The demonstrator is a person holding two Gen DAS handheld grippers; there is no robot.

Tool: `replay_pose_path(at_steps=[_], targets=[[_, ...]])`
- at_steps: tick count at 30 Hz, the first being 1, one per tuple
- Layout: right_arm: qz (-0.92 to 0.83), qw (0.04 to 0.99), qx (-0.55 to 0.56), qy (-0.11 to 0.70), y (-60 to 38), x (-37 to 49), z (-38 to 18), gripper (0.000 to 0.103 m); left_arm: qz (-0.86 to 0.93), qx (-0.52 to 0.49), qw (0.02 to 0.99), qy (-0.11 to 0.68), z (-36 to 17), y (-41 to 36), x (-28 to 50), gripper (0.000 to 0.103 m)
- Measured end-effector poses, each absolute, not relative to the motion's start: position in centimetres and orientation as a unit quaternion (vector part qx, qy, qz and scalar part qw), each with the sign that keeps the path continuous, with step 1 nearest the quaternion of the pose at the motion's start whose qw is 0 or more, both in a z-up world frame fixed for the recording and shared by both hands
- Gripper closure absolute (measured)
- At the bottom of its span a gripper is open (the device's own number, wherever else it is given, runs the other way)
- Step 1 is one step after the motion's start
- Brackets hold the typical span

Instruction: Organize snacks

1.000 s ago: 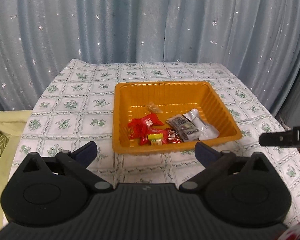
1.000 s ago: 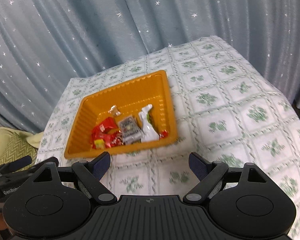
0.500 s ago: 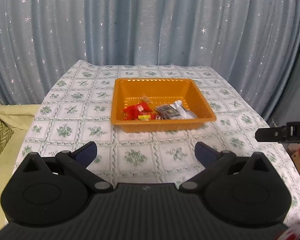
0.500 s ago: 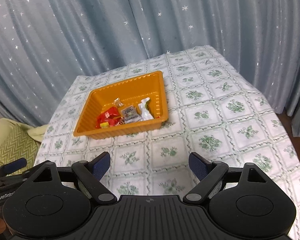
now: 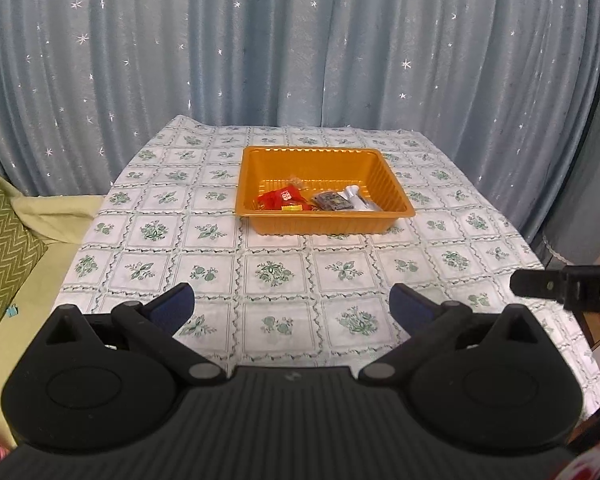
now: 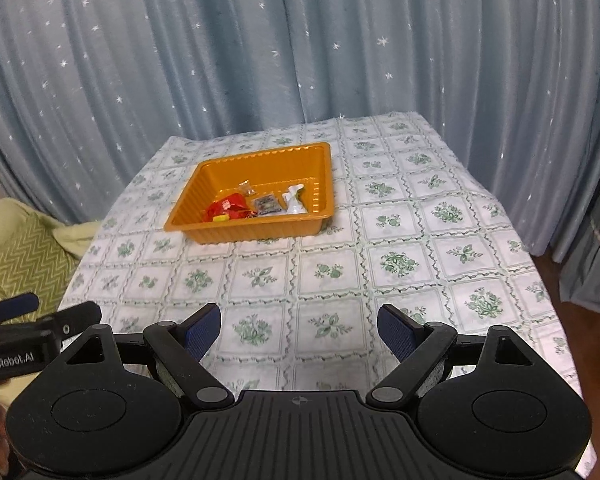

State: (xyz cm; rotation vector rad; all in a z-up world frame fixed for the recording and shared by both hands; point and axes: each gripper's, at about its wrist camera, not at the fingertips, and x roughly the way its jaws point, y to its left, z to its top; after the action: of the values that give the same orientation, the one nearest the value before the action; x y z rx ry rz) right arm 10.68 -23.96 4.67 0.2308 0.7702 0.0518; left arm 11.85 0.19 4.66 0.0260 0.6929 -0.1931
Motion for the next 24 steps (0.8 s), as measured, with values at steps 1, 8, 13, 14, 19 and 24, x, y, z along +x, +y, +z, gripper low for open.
replay_pose_path(at_steps=[1, 8, 13, 14, 19, 24], targets=[[0.025, 0.921, 0.109, 0.372, -23.7, 10.1, 4.9, 0.018, -0.093, 0.011, 0.937, 0.336, 5.0, 0.3, 11.3, 0.0], [0.024, 0.926, 0.102, 0.362, -23.1, 6.3, 6.2, 0.018, -0.076, 0.019, 0.939, 0.335, 6.1, 0.4, 7.9, 0.0], [0.021, 0.927, 0.092, 0.362, -22.8, 4.3, 6.4, 0.018, -0.073, 0.018, 0.937, 0.342, 6.0, 0.6, 6.1, 0.0], [0.021, 0.927, 0.091, 0.363, -22.7, 4.0, 6.4, 0.018, -0.073, 0.019, 0.937, 0.342, 5.9, 0.6, 5.7, 0.0], [0.028, 0.927, 0.086, 0.363, -22.1, 2.5, 6.4, 0.018, -0.073, 0.022, 0.938, 0.339, 5.9, 0.7, 4.3, 0.0], [0.029, 0.928, 0.086, 0.36, -21.6, 1.5, 6.6, 0.018, -0.072, 0.018, 0.939, 0.336, 6.1, 0.8, 3.3, 0.0]])
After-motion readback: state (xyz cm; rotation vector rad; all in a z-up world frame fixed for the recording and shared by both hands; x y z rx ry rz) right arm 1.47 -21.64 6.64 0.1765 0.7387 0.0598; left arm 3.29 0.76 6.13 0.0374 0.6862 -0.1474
